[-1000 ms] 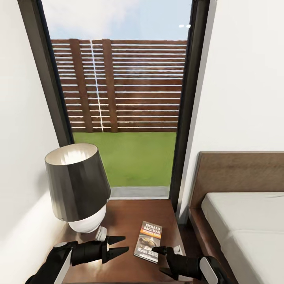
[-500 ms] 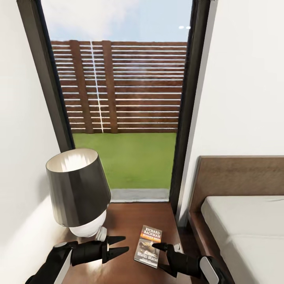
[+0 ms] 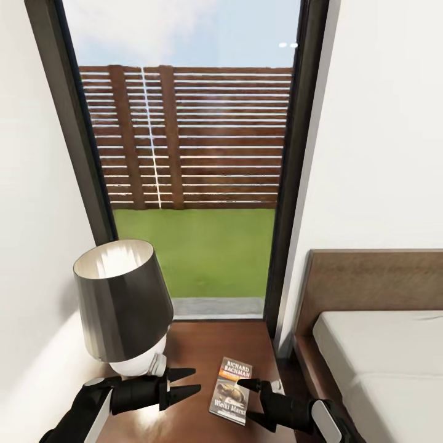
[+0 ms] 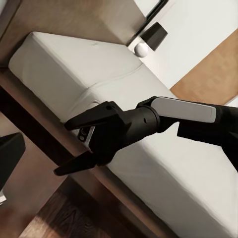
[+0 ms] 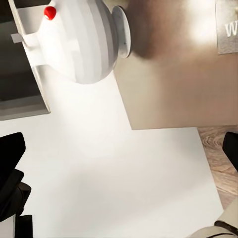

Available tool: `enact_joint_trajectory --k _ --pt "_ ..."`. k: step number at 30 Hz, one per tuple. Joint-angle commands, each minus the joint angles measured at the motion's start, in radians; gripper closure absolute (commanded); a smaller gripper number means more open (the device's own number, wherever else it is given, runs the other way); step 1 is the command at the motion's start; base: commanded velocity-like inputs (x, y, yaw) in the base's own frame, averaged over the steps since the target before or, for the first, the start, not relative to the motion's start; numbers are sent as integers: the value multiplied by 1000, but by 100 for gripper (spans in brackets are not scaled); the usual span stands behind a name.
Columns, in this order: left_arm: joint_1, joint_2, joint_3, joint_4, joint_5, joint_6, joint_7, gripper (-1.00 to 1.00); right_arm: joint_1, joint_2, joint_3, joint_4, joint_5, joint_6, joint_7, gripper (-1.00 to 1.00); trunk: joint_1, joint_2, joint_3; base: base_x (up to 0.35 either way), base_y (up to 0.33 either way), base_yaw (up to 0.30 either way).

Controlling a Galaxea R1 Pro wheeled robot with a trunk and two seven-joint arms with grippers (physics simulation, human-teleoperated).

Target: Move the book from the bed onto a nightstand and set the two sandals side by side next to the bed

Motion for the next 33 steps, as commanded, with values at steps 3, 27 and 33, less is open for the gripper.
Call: enact_joint_trajectory --k 3,27,33 --pt "0 0 0 0 3 11 -3 -100 -1 1 -7 0 8 4 4 -100 -12 21 8 0 0 0" --pt "0 -39 -3 114 -3 3 345 -100 0 -6 -4 17 30 -58 -1 -100 -104 189 84 0 0 0" --pt "0 -42 -2 144 -2 -10 583 -100 4 -14 -4 22 78 -214 -1 -100 -127 231 102 0 0 0"
